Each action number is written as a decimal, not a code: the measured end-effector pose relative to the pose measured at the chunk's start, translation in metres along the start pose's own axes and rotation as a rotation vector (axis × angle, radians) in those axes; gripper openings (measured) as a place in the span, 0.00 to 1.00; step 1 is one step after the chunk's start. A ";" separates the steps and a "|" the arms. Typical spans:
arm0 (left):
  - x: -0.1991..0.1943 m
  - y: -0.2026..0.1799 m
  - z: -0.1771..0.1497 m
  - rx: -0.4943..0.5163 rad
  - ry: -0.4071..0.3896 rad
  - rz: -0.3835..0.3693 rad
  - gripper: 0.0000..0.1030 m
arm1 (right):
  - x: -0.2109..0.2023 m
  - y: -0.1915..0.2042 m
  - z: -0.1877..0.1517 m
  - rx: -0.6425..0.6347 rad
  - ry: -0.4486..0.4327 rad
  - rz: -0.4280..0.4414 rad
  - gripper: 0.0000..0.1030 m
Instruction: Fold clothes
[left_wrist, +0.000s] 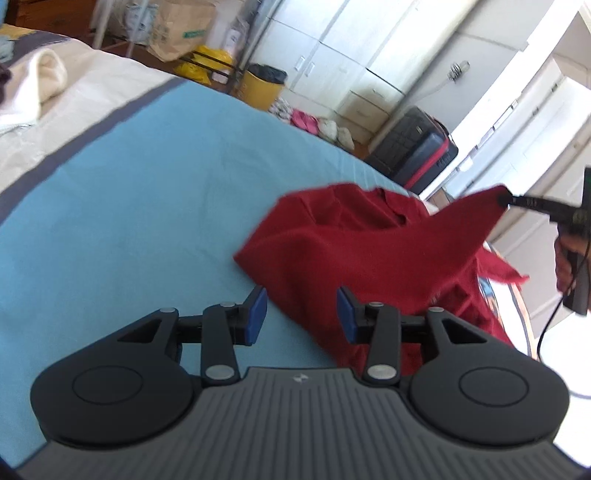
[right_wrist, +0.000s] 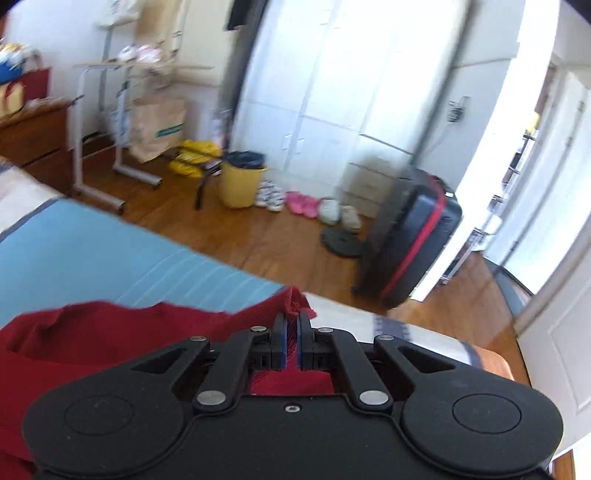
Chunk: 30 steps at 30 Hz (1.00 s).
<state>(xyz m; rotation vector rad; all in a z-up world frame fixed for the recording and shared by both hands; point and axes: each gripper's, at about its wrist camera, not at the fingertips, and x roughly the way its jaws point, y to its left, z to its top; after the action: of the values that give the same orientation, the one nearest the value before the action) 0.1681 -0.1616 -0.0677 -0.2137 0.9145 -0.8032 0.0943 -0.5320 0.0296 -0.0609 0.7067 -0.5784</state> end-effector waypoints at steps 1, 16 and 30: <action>0.003 -0.003 -0.001 0.012 0.010 -0.004 0.39 | 0.000 -0.008 0.001 0.023 -0.001 -0.007 0.04; 0.040 -0.049 -0.031 0.099 0.021 0.193 0.13 | -0.005 -0.005 -0.011 0.073 -0.026 0.113 0.04; 0.008 -0.045 -0.058 -0.046 0.078 0.278 0.28 | 0.000 0.009 -0.036 0.026 0.009 0.163 0.04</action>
<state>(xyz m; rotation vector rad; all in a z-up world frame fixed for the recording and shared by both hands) 0.1021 -0.1891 -0.0864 -0.0927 1.0112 -0.5363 0.0763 -0.5201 0.0000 0.0234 0.7057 -0.4315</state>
